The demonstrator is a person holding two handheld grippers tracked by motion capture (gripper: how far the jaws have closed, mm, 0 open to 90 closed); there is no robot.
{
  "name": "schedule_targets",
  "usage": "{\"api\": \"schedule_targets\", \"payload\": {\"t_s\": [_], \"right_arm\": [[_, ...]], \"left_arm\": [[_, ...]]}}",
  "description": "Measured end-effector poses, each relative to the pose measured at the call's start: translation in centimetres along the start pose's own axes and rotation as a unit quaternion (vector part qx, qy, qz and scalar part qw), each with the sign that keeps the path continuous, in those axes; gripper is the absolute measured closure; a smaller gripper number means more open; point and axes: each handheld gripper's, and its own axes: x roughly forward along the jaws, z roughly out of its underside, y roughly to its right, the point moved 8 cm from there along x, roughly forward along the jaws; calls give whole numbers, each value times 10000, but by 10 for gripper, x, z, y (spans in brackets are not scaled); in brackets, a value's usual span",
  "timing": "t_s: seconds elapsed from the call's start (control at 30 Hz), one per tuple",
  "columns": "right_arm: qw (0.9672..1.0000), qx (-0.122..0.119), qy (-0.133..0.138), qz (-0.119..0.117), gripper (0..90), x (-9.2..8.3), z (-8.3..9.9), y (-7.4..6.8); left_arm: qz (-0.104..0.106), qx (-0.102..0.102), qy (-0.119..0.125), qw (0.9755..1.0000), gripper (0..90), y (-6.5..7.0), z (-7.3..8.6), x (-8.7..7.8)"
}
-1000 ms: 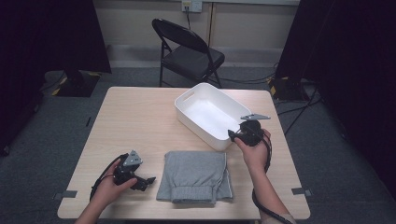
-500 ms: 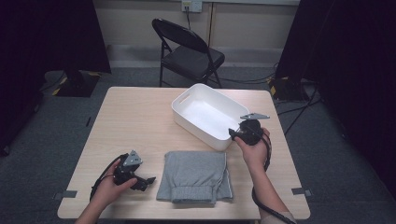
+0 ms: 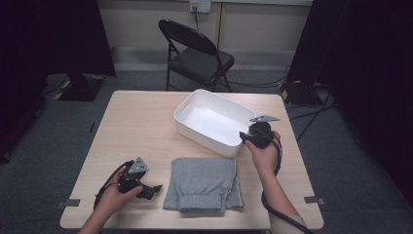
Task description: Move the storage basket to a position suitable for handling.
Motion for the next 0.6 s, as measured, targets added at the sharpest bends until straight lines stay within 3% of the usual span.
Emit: {"api": "schedule_targets", "payload": {"t_s": [0.6], "right_arm": [[9998, 161, 59, -30, 669, 5, -6, 8]], "left_arm": [[1, -3, 1, 10000, 0, 0, 0, 0]]}}
